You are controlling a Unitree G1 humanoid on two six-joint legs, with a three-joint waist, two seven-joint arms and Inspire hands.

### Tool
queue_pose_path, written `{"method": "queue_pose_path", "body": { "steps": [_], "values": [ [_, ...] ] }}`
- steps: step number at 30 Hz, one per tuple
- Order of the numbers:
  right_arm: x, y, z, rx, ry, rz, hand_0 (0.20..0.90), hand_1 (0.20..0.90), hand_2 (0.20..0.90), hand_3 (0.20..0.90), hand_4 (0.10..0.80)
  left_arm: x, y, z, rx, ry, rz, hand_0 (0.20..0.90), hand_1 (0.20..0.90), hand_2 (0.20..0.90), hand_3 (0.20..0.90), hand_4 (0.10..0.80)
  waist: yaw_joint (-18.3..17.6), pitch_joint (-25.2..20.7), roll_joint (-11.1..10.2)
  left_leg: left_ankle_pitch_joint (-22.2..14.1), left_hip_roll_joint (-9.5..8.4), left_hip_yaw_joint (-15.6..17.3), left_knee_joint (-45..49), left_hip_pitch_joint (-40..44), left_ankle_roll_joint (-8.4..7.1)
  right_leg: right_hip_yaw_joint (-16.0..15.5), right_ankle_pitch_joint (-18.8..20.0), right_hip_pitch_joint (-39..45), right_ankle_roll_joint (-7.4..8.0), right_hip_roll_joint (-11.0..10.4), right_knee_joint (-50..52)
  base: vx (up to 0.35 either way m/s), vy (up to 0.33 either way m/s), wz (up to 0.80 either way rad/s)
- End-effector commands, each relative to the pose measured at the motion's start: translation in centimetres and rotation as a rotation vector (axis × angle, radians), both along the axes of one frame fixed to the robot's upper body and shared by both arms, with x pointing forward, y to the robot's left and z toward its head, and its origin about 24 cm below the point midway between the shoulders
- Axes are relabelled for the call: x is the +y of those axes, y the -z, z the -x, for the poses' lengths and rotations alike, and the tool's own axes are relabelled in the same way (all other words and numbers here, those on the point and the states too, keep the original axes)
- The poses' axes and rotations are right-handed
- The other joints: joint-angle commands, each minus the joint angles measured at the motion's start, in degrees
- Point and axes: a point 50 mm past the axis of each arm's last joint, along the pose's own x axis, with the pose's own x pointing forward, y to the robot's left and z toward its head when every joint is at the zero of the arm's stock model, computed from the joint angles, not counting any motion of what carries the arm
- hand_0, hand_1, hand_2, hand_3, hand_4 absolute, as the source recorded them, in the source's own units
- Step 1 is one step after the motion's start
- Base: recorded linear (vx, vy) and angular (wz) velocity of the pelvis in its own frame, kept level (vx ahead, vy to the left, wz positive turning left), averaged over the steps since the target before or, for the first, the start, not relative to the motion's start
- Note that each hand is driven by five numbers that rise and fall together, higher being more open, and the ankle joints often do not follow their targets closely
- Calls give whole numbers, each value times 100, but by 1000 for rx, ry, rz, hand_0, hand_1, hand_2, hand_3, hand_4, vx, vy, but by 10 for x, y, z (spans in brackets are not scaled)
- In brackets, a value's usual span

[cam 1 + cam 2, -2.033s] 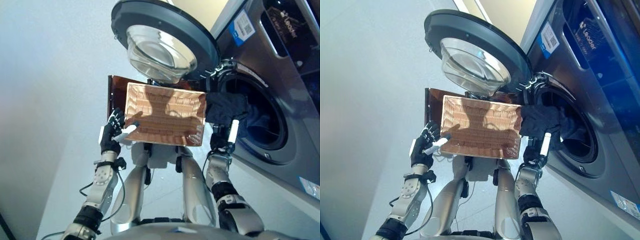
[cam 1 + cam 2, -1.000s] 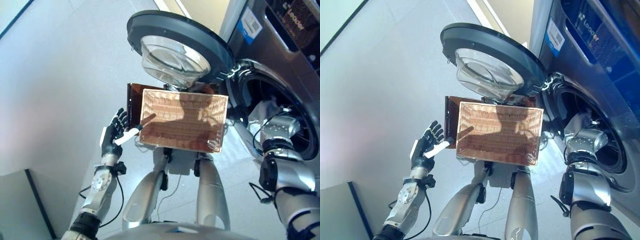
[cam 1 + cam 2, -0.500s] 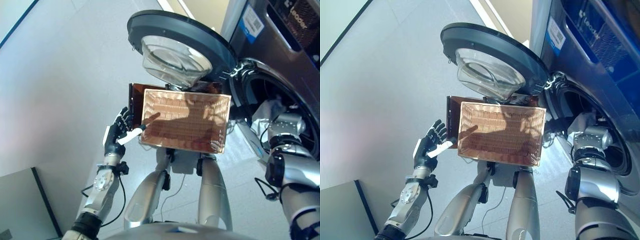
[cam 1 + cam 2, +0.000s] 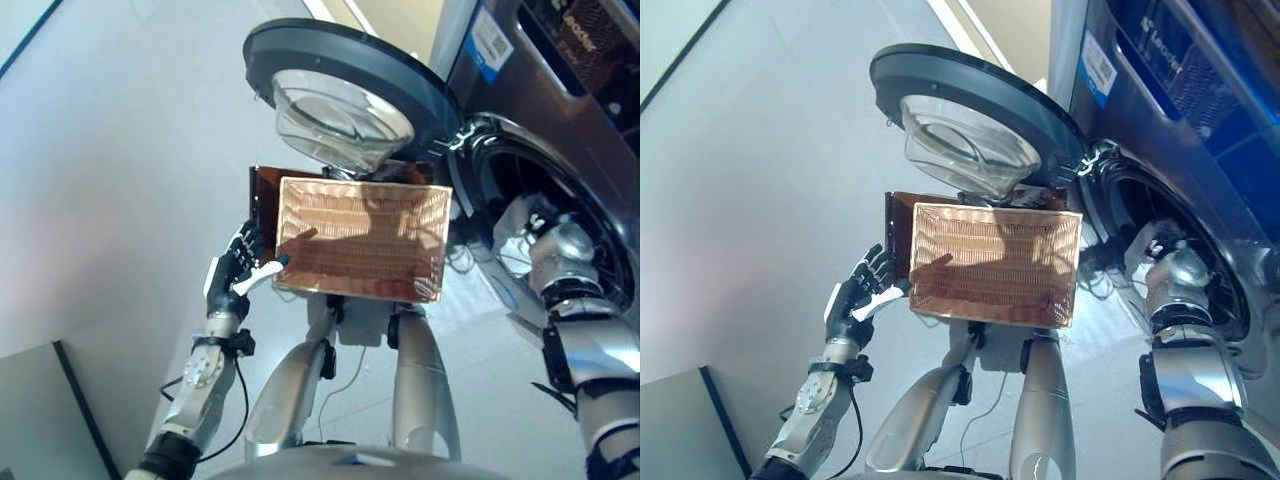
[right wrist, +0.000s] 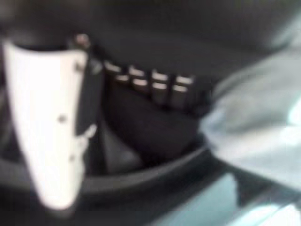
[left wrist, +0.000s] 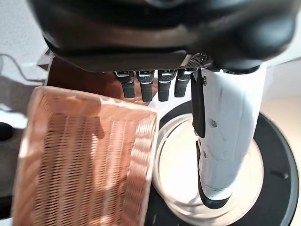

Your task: Pick up the clothes and place them into the washing machine

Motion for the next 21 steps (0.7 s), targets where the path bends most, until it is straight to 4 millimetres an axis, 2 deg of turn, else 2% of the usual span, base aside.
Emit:
{"method": "queue_pose_path", "body": {
  "steps": [1,2,6,7,10,12,16,19,20,21],
  "values": [
    [-1,-33,0,80,-5,477,900,900,900,900,800,20,-24,7,-142,-42,-61,900,900,900,900,800,106,-386,-113,-313,-187,-118,-171,48,-211,-102,242,-133,119,154,-388,0,0,0],
    [-1,-33,0,80,-5,477,900,900,900,900,800,20,-24,7,-142,-42,-61,900,900,900,900,800,117,-404,-114,-304,-183,-111,-171,23,-211,-98,267,-150,118,160,-409,0,0,0],
    [7,-20,7,182,-41,688,900,900,900,900,800,22,-25,6,-148,-54,-80,900,900,900,900,800,53,-367,-179,-302,-192,-153,-171,35,-196,-100,249,-132,131,152,-399,0,0,0],
    [7,-20,7,182,-40,688,900,900,900,900,800,22,-25,6,-148,-54,-80,900,900,900,900,800,64,-385,-180,-293,-189,-147,-171,11,-196,-96,274,-149,131,158,-420,0,0,0],
    [10,-1,15,246,-69,736,900,900,900,900,800,21,-23,5,-145,-56,-82,900,900,900,900,800,49,-375,-193,-286,-191,-164,-171,-6,-196,-106,267,-157,134,144,-420,0,0,0],
    [12,9,19,211,-69,633,900,900,900,900,800,20,-23,5,-148,-64,-71,900,900,900,900,800,27,-339,-202,-284,-198,-178,-171,5,-193,-107,242,-144,133,134,-403,0,0,0],
    [25,35,24,54,-84,239,900,900,900,900,800,18,-22,2,-145,-83,-52,900,900,900,900,800,-2,-292,-229,-284,-190,-150,-171,-6,-189,-93,252,-169,124,131,-410,-5,3,-2],
    [38,47,24,39,-97,164,900,900,900,900,800,19,-23,3,-148,-93,-45,900,900,900,900,800,-16,-251,-224,-290,-191,-120,-171,-7,-179,-60,262,-197,123,138,-387,-4,13,-5],
    [49,57,25,19,-112,89,900,900,900,900,800,20,-23,2,-149,-110,-39,900,900,900,900,800,-24,-232,-211,-297,-188,-102,-171,-5,-175,-44,266,-204,126,141,-380,1,16,-6],
    [49,57,25,19,-112,88,900,900,900,900,800,20,-23,2,-149,-110,-39,900,900,900,900,800,-23,-232,-212,-297,-188,-101,-171,-5,-175,-43,266,-205,126,141,-379,3,15,-6]
  ]
}}
